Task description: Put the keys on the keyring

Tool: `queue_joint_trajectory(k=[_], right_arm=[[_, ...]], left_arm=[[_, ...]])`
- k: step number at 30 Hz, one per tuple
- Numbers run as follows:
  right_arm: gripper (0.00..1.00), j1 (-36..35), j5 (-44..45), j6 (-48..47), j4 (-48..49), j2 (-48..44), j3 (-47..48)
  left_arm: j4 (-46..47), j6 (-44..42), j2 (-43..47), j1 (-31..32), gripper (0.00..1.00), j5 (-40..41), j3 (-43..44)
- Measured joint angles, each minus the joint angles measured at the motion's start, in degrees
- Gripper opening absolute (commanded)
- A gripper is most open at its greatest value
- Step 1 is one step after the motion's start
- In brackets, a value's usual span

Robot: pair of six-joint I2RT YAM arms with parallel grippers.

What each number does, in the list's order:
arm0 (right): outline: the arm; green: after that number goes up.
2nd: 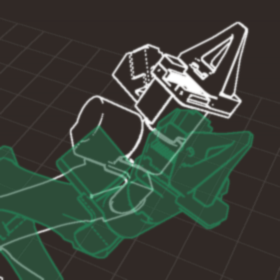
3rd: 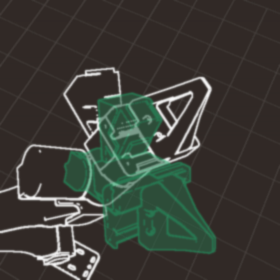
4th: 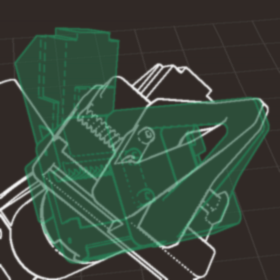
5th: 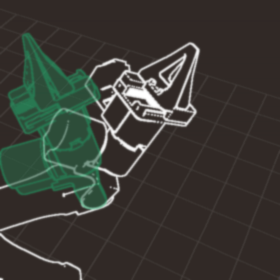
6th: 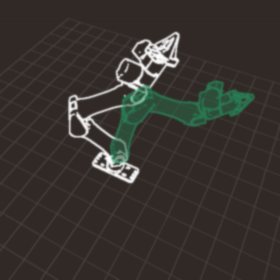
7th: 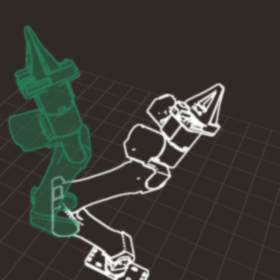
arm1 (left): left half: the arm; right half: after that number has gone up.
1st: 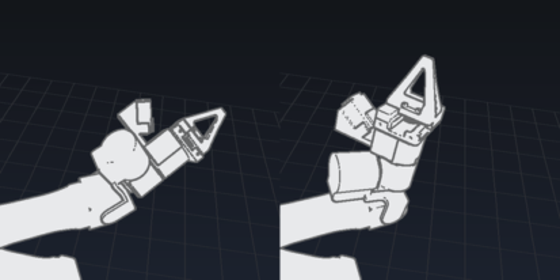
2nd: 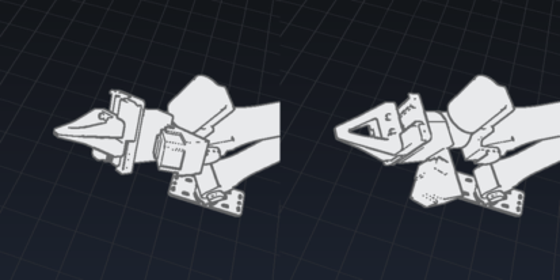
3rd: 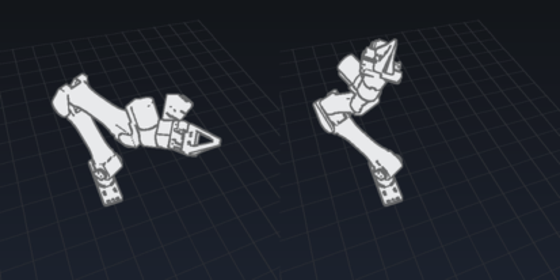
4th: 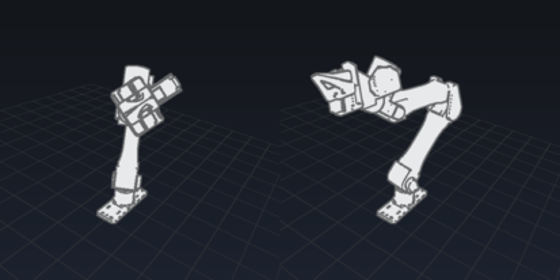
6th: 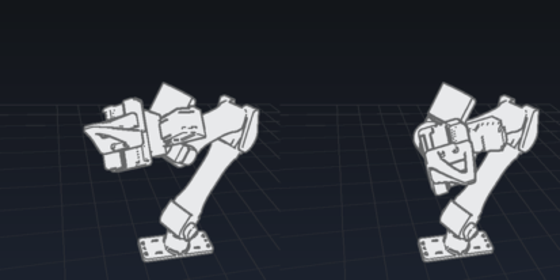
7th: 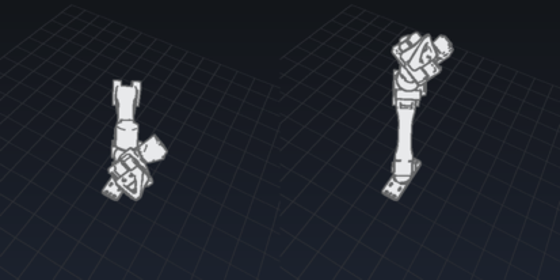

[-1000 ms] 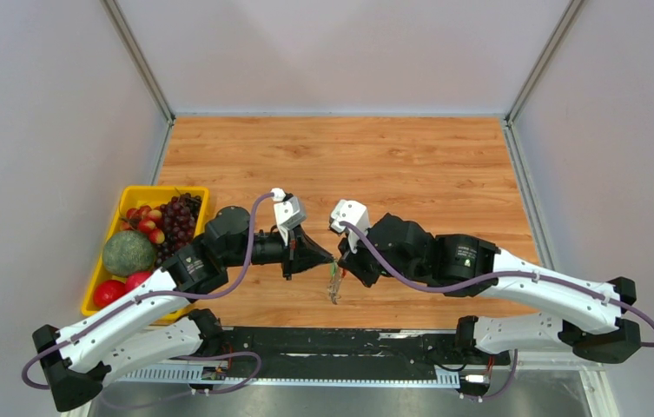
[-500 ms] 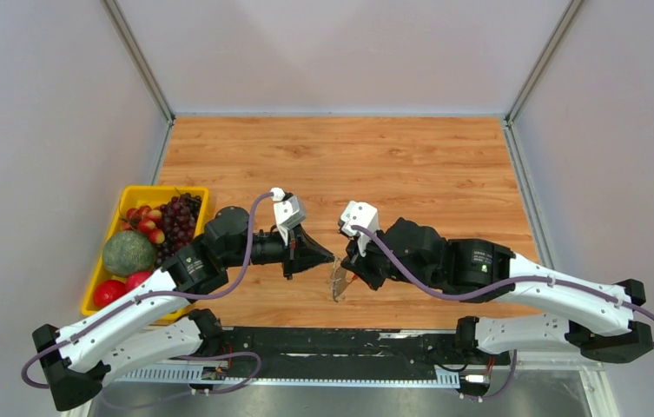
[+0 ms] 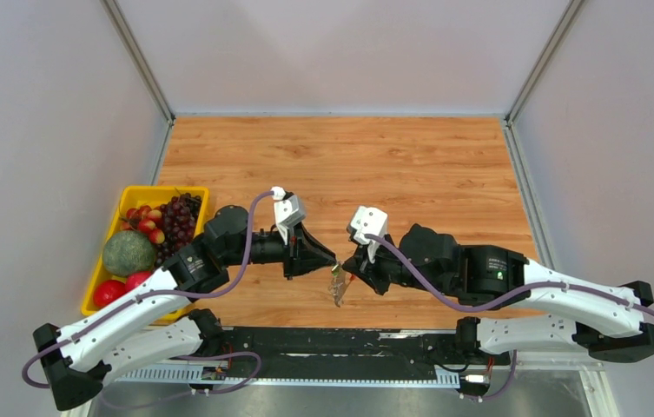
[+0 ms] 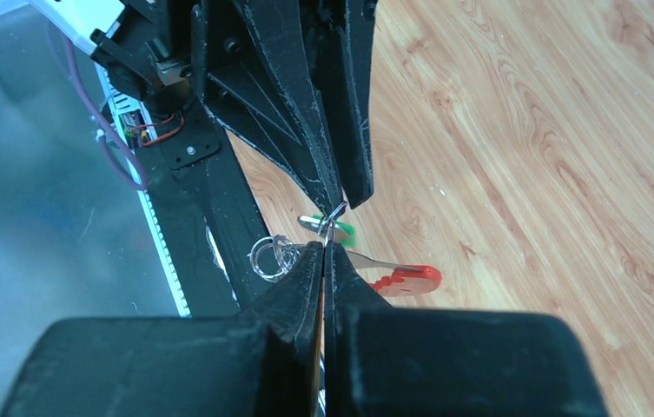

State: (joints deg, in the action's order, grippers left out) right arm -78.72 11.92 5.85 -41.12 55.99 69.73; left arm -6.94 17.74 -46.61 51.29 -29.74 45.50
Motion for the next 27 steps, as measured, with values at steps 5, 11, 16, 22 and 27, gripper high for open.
queue_joint_trajectory(k=[5, 11, 16, 22, 27], right_arm=[[0.00, -0.7, 0.0, -1.0, 1.3, -0.8, 0.0], [0.00, -1.1, -0.3, -1.8, 2.4, -1.4, 0.0], [0.00, -1.4, -1.0, -2.6, 3.0, -2.4, 0.0], [0.00, -1.5, -3.5, -3.5, 4.3, -2.9, 0.0], [0.00, -1.5, -6.1, -4.2, 5.1, -2.9, 0.0]], left_arm=[[0.5, 0.6, 1.0, 0.0, 0.37, -1.2, -0.1], [2.6, 1.9, 3.1, 0.0, 0.43, -4.4, -0.2], [3.5, 3.1, 5.4, 0.0, 0.46, -6.8, -0.2], [3.8, 3.5, 6.7, 0.0, 0.49, -8.0, -0.2], [4.2, 3.3, 6.5, 0.0, 0.52, -8.4, -0.2]])
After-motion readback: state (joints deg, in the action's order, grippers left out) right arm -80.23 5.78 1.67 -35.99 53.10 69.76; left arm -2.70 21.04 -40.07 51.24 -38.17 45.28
